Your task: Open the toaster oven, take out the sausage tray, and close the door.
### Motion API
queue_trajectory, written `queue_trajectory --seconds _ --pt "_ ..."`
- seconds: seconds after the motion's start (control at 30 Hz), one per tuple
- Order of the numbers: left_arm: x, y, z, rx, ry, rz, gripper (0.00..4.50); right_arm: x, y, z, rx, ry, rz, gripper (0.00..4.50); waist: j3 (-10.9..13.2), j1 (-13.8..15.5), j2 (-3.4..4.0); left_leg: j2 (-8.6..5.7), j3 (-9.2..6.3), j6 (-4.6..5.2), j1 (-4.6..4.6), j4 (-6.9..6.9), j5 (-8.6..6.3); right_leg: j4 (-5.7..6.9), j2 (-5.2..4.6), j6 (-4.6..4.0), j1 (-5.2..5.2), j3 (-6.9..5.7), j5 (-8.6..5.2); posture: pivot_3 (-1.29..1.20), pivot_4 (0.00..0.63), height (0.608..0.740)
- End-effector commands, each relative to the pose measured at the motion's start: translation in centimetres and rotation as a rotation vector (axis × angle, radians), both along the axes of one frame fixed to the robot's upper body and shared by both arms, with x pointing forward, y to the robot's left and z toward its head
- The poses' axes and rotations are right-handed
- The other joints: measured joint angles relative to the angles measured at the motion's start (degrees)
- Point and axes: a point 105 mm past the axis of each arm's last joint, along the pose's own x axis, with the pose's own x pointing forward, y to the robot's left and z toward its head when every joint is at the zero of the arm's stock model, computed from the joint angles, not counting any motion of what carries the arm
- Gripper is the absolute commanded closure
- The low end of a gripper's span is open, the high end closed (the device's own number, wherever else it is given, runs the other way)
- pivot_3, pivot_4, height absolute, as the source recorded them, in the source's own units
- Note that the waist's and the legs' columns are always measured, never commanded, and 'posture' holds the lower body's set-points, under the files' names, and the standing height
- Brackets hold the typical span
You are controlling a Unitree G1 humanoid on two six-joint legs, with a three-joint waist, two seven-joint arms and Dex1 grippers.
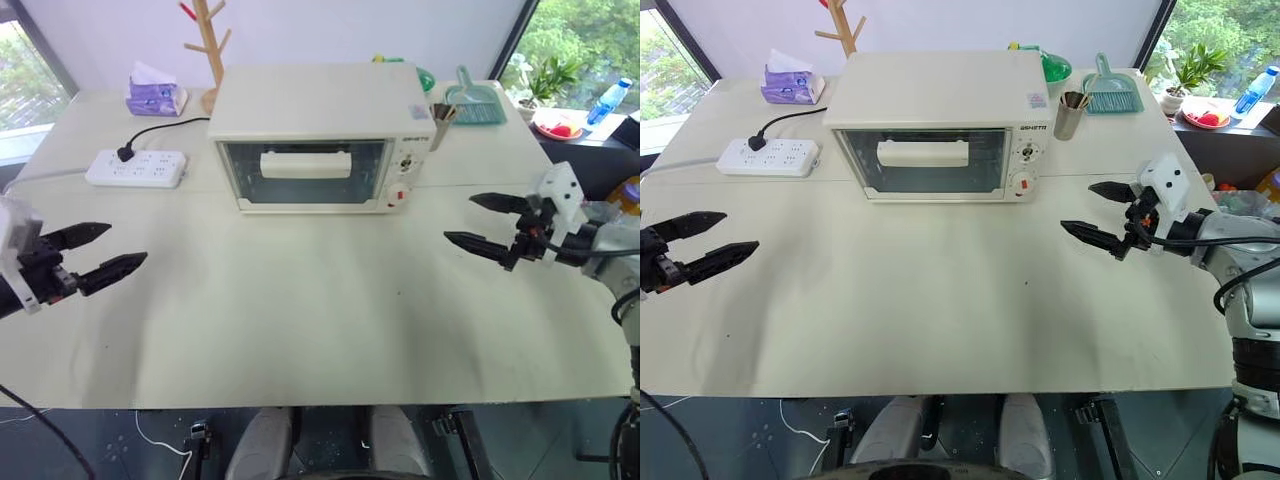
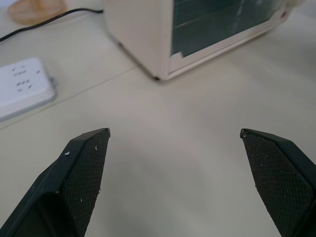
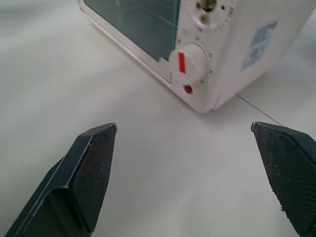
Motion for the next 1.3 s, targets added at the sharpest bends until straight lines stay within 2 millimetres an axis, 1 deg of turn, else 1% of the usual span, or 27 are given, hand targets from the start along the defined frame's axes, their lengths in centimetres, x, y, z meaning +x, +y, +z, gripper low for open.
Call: queue_trajectory --seconds 0.03,0.13,0.17,0.27,0.43,0.53,0.7,0.83,0.97,1.03,1.13,1.3 --pt "0.1 -2.3 2.2 0.012 -0.042 -0.120 0.05 -0.4 2.3 1.9 0.020 -0.052 0.081 0.00 0.00 0.00 0.00 0.00 0.00 0.00 0.00 0.04 0.00 0.05 0.00 0.00 0.00 0.00 0.00 0.00 0.150 0.740" --pt "0.4 -4.6 3.0 0.007 -0.051 -0.233 0.05 -0.1 4.0 2.4 0.042 -0.052 0.135 0.00 0.00 -0.02 0.00 0.00 0.00 -0.05 0.02 0.15 0.03 0.21 0.00 -0.05 0.00 0.00 0.01 0.00 0.150 0.740" --pt "0.4 -5.0 3.1 0.005 -0.051 -0.255 0.05 0.0 4.3 2.5 0.046 -0.052 0.144 0.00 0.00 -0.05 0.00 0.00 0.01 -0.09 0.02 0.16 0.06 0.23 0.00 -0.07 0.00 0.01 0.02 0.00 0.150 0.740" --pt "0.6 -6.7 3.5 0.007 -0.044 -0.351 0.05 0.3 6.4 3.1 0.073 -0.056 0.209 0.00 -0.01 -0.22 -0.01 0.00 0.01 -0.17 0.03 0.14 0.12 0.25 0.03 -0.12 -0.02 0.01 0.05 0.00 0.150 0.740" --pt "1.9 -7.7 3.9 0.029 -0.053 -0.413 0.05 1.3 9.8 3.3 0.087 -0.076 0.279 0.00 -0.01 -0.51 -0.01 0.05 0.00 -0.18 0.02 0.11 0.14 0.29 0.21 -0.09 -0.06 0.00 0.07 0.00 0.150 0.740" --pt "2.9 -8.3 4.3 0.016 -0.065 -0.439 0.05 2.5 12.0 2.9 0.085 -0.074 0.299 0.00 -0.01 -1.08 -0.02 0.04 -0.02 -0.23 0.02 0.11 0.17 0.32 0.25 -0.10 -0.08 0.00 0.09 0.00 0.150 0.740" --pt "3.4 -8.9 4.0 0.017 -0.061 -0.466 0.05 3.8 14.8 2.0 0.072 -0.055 0.354 0.00 -0.01 -1.58 -0.03 0.03 -0.02 -0.28 0.03 0.11 0.20 0.35 0.26 -0.09 -0.10 0.03 0.15 0.00 0.150 0.740" --pt "3.3 -8.9 4.1 0.021 -0.060 -0.474 0.05 4.6 15.7 1.8 0.060 -0.055 0.371 0.00 -0.01 -1.73 -0.03 0.05 -0.03 -0.28 0.03 0.08 0.20 0.40 0.29 -0.12 -0.15 0.04 0.17 0.00 0.150 0.740" --pt "3.2 -8.7 4.6 0.017 -0.069 -0.468 0.05 5.4 16.2 2.3 0.068 -0.069 0.372 0.00 -0.01 -1.70 -0.03 0.05 -0.05 -0.29 0.03 0.09 0.21 0.42 0.30 -0.13 -0.16 0.04 0.18 0.00 0.150 0.740" --pt "3.2 -8.6 4.7 0.019 -0.069 -0.465 0.05 5.4 16.8 2.7 0.074 -0.084 0.389 0.00 -0.01 -1.71 -0.02 0.05 -0.05 -0.30 0.03 0.09 0.22 0.42 0.31 -0.13 -0.16 0.04 0.19 0.00 0.150 0.740" --pt "3.3 -8.5 4.4 0.025 -0.063 -0.461 0.05 5.0 17.4 3.0 0.079 -0.096 0.428 0.00 -0.01 -1.75 -0.02 0.05 -0.06 -0.34 0.03 0.09 0.24 0.44 0.31 -0.13 -0.18 0.05 0.19 0.00 0.150 0.740" --pt "3.6 -8.2 4.0 0.025 -0.051 -0.450 0.05 3.5 18.0 3.2 0.093 -0.103 0.496 0.00 -0.01 -1.72 -0.03 0.05 -0.07 -0.37 0.03 0.10 0.26 0.47 0.32 -0.14 -0.18 0.05 0.21 0.00 0.150 0.740"
